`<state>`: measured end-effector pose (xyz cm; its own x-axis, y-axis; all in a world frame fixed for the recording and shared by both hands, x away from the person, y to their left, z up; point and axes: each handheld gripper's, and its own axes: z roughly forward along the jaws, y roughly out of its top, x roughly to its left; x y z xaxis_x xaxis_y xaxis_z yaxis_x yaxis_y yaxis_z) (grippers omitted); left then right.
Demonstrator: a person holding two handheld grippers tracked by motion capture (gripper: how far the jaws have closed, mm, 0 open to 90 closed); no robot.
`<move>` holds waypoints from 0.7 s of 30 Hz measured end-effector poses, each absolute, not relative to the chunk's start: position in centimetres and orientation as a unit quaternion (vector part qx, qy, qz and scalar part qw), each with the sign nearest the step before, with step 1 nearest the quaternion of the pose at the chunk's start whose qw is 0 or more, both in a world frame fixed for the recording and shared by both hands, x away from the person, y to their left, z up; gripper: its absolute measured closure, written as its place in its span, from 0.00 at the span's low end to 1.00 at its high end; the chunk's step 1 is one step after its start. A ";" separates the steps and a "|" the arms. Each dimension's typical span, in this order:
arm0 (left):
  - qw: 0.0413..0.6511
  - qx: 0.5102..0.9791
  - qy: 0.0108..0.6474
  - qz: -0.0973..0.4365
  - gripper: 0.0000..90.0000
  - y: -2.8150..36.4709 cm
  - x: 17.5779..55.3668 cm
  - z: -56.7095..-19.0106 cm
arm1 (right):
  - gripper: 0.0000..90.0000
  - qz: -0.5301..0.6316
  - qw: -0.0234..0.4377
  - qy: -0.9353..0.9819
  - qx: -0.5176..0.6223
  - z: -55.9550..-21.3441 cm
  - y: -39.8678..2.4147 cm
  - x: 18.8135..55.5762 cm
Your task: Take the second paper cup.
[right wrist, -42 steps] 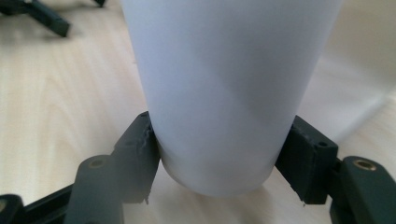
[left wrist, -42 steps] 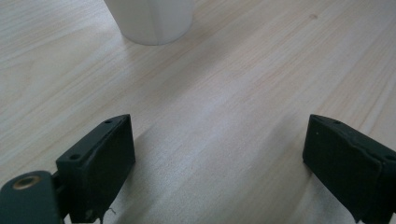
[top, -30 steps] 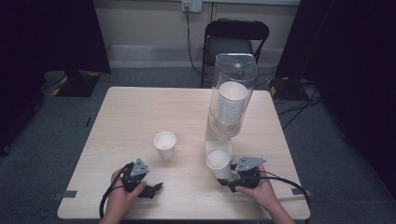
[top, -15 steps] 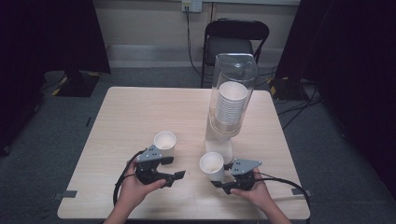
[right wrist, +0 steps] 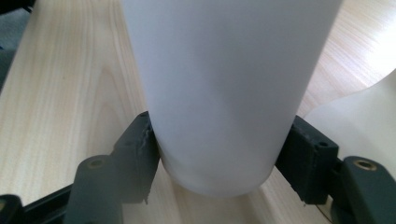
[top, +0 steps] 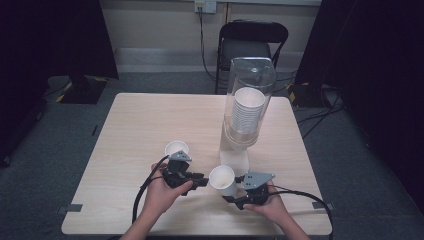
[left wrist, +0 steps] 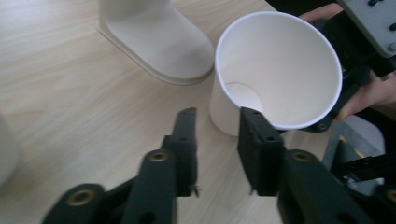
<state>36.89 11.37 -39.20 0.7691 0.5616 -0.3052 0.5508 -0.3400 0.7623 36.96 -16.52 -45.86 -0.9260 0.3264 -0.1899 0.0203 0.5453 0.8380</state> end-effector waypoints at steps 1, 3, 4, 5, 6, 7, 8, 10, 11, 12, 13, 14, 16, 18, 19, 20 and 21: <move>0.460 0.820 0.342 0.005 0.82 11.2 36.9 -39.3 | 0.39 0.466 0.165 0.863 0.100 -45.9 -16.5 37.0; 0.458 0.819 0.346 -0.001 0.85 10.8 37.0 -39.3 | 0.39 0.468 0.166 0.863 0.098 -45.8 -16.5 37.0; 0.458 0.817 0.349 -0.006 0.87 10.7 37.1 -39.4 | 0.39 0.468 0.168 0.862 0.096 -45.7 -16.4 37.1; 0.458 0.816 0.353 -0.012 0.88 10.6 37.1 -39.4 | 0.39 0.468 0.167 0.862 0.097 -45.7 -16.4 37.0; 0.463 0.813 0.354 -0.018 0.89 10.5 37.1 -39.4 | 0.39 0.466 0.169 0.863 0.096 -45.7 -16.5 37.0; 0.468 0.808 0.356 -0.021 0.88 10.4 37.1 -39.4 | 0.39 0.464 0.171 0.864 0.095 -45.7 -16.5 37.0; 0.469 0.808 0.354 -0.021 0.85 10.4 37.2 -39.3 | 0.39 0.462 0.174 0.864 0.095 -45.7 -16.5 37.1; 0.479 0.801 0.358 -0.023 0.77 10.6 37.1 -39.0 | 0.39 0.460 0.177 0.865 0.096 -45.6 -16.7 37.1; 0.487 0.794 0.362 -0.024 0.72 10.8 37.1 -38.9 | 0.39 0.459 0.177 0.865 0.096 -45.6 -16.7 37.1; 0.498 0.787 0.364 -0.025 0.68 11.0 37.1 -38.7 | 0.39 0.458 0.178 0.866 0.096 -45.6 -16.6 37.1; 0.506 0.780 0.366 -0.029 0.67 11.2 37.2 -38.4 | 0.39 0.457 0.179 0.866 0.095 -45.7 -16.6 37.1; 0.514 0.774 0.369 -0.033 0.65 11.2 37.2 -38.1 | 0.39 0.455 0.178 0.868 0.091 -45.7 -16.6 37.2; 0.526 0.766 0.368 -0.035 0.60 11.1 37.3 -37.6 | 0.39 0.451 0.177 0.870 0.090 -45.9 -16.4 37.2; 0.516 0.772 0.370 -0.021 0.58 10.6 37.4 -37.4 | 0.39 0.452 0.175 0.870 0.089 -45.9 -16.4 37.2; 0.503 0.783 0.364 -0.018 0.58 10.2 37.5 -37.6 | 0.39 0.453 0.177 0.869 0.088 -45.9 -16.4 37.2; 0.496 0.786 0.368 -0.022 0.59 9.8 37.6 -37.8 | 0.39 0.454 0.178 0.868 0.090 -45.9 -16.4 37.2; 0.492 0.788 0.368 -0.028 0.60 9.4 37.7 -38.0 | 0.39 0.454 0.178 0.869 0.087 -45.8 -16.4 37.2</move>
<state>37.72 9.44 -37.98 0.7276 0.5527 -0.4065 0.6076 -0.2441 0.7558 37.23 -16.36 -45.83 -0.9215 0.3125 -0.2306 -0.0112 0.5721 0.8201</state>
